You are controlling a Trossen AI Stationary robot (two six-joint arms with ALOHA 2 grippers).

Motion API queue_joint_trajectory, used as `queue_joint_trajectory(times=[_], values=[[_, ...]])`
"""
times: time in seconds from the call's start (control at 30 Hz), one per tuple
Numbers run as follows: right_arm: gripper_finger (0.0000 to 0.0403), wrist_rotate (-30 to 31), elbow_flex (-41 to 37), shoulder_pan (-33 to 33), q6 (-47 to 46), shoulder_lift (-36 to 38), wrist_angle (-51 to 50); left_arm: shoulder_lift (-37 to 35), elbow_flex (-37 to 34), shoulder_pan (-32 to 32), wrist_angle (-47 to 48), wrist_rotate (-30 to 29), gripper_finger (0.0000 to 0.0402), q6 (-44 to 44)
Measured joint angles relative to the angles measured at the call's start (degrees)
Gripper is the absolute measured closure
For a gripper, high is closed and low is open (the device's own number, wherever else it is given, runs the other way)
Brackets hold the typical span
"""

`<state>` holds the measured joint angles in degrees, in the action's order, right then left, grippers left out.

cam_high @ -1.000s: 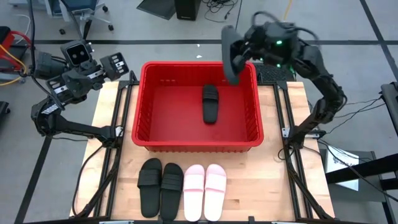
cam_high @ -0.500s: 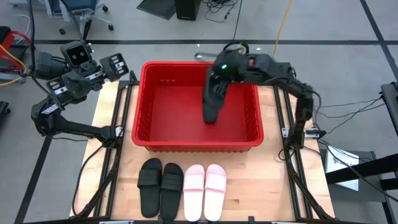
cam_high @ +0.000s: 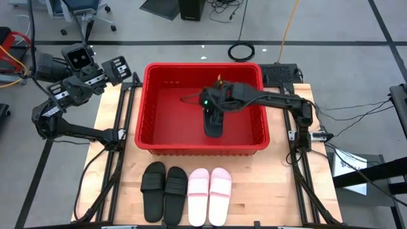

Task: Pick and place slides into bin
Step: Put the black slide into the red bin

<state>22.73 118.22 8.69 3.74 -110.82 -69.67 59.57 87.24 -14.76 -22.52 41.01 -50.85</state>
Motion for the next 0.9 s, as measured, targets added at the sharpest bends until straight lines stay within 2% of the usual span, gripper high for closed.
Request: queue_joint_trajectory(times=[0.2, 0.33, 0.9], values=[[0.0396, 1.41, -11.05, -0.61, -0.03, 1.63, 10.28, 0.0, 0.0, 0.02, 0.0, 0.02, 0.016, -0.31], [0.0396, 4.62, -17.16, -0.5, 0.53, 2.65, 15.97, 0.0, 0.0, 0.0, 0.0, 0.02, 0.016, -0.31], [0.0396, 4.1, -32.05, 0.8, 2.76, 2.6, 29.91, 0.0, 0.01, 0.02, 0.24, -0.02, 0.016, -0.39]])
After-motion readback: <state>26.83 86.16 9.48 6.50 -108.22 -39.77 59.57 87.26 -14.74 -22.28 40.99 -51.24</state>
